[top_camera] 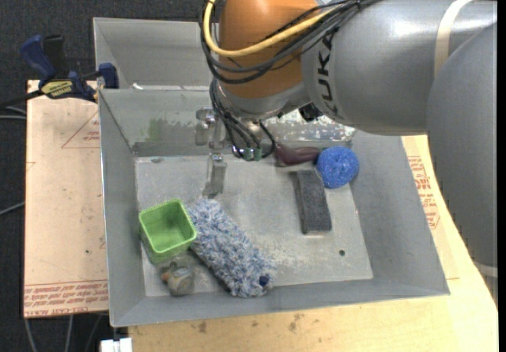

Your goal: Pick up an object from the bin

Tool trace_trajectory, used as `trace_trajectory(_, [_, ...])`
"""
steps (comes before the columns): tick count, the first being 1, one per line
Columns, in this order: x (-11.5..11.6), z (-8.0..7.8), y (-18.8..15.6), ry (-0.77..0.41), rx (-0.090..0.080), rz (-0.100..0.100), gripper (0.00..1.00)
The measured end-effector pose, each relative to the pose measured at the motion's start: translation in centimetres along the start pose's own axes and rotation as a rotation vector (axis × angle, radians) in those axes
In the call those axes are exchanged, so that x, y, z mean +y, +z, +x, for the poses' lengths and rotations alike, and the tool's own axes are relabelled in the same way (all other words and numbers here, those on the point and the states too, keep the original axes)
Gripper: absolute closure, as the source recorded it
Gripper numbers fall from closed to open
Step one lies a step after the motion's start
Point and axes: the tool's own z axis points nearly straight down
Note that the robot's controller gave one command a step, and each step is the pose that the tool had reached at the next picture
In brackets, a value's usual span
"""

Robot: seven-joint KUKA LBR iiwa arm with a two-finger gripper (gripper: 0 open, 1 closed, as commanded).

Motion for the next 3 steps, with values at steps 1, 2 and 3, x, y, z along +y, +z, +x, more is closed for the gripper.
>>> trace_trajectory(1, [-0.1, -0.1, -0.5, 0.003, -0.008, -0.001, 0.0])
trace_trajectory(2, [0.5, 1.6, 2.7, -0.05, -0.015, -0.002, 0.0])
trace_trajectory(3, [0.9, 3.3, 9.4, -0.144, -0.01, -0.001, 0.0])
